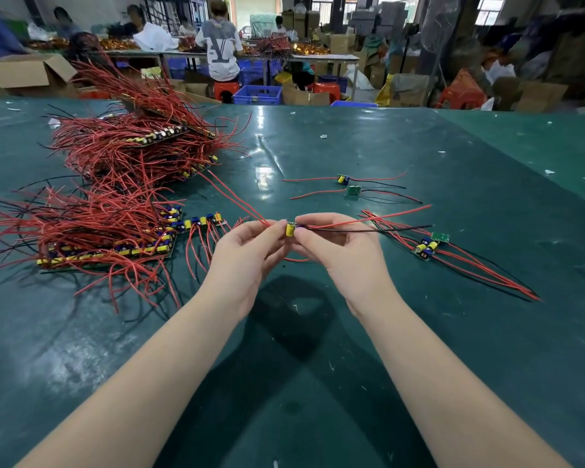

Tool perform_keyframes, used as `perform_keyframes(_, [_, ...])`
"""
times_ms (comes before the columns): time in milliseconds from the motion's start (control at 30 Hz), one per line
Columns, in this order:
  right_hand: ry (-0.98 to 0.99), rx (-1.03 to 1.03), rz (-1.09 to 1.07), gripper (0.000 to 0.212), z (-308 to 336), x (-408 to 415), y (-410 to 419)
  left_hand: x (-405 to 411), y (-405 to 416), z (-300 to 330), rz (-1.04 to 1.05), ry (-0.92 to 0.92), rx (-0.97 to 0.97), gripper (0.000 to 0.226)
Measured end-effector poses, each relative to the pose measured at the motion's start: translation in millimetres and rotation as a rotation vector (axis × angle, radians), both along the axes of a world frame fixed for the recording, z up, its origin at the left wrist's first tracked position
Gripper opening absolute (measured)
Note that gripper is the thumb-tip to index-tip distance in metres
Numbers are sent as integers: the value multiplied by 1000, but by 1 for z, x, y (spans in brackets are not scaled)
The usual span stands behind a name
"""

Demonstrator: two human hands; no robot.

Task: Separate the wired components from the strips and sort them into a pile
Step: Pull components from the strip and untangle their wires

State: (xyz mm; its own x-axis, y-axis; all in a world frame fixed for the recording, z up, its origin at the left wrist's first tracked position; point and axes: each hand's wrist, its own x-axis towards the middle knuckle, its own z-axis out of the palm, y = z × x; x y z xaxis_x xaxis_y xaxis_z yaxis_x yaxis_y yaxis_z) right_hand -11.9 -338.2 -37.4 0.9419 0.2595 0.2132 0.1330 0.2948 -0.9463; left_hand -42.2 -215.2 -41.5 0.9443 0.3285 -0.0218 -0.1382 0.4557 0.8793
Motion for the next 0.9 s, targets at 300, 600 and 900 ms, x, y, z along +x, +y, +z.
perform_keyframes(300, [-201,-122,-121,15,-2,-3,-1,0,-1,3,42,-23,-148,17])
perform_keyframes(600, [-339,-152,-183,18,-4,-5,1,0,-3,4,22,-17,-165,11])
perform_keyframes(900, [-226,-79,-150,17,-2,-3,1,1,0,6,4,-54,-178,12])
